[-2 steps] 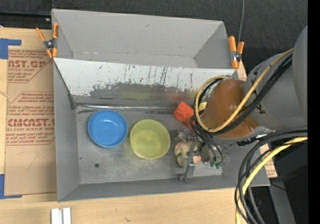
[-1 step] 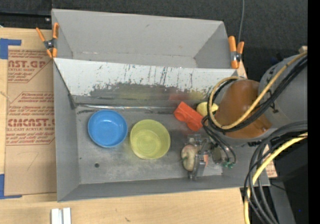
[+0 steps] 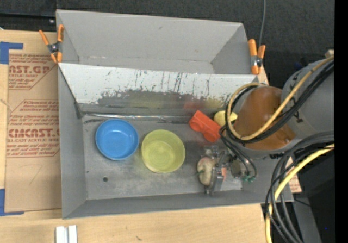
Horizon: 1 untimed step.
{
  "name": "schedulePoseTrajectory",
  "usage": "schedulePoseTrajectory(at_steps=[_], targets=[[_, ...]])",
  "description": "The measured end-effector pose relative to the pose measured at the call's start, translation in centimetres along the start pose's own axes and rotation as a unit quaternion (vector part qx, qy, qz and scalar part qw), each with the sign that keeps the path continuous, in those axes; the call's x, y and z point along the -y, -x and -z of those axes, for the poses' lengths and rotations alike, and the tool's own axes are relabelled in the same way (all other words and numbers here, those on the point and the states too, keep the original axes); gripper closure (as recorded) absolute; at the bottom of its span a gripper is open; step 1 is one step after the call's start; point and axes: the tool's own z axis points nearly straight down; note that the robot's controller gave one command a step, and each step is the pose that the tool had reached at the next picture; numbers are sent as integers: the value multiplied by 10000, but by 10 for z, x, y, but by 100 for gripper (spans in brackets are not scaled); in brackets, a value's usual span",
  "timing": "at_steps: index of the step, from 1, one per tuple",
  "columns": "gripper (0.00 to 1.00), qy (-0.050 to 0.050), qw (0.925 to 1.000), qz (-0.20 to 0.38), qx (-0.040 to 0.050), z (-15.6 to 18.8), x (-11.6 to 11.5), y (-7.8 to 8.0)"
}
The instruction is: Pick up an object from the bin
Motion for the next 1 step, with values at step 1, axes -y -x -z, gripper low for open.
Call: schedulePoseTrajectory(at_steps=[1], targets=[[100,1,10000,0,-13,3,0,-1]])
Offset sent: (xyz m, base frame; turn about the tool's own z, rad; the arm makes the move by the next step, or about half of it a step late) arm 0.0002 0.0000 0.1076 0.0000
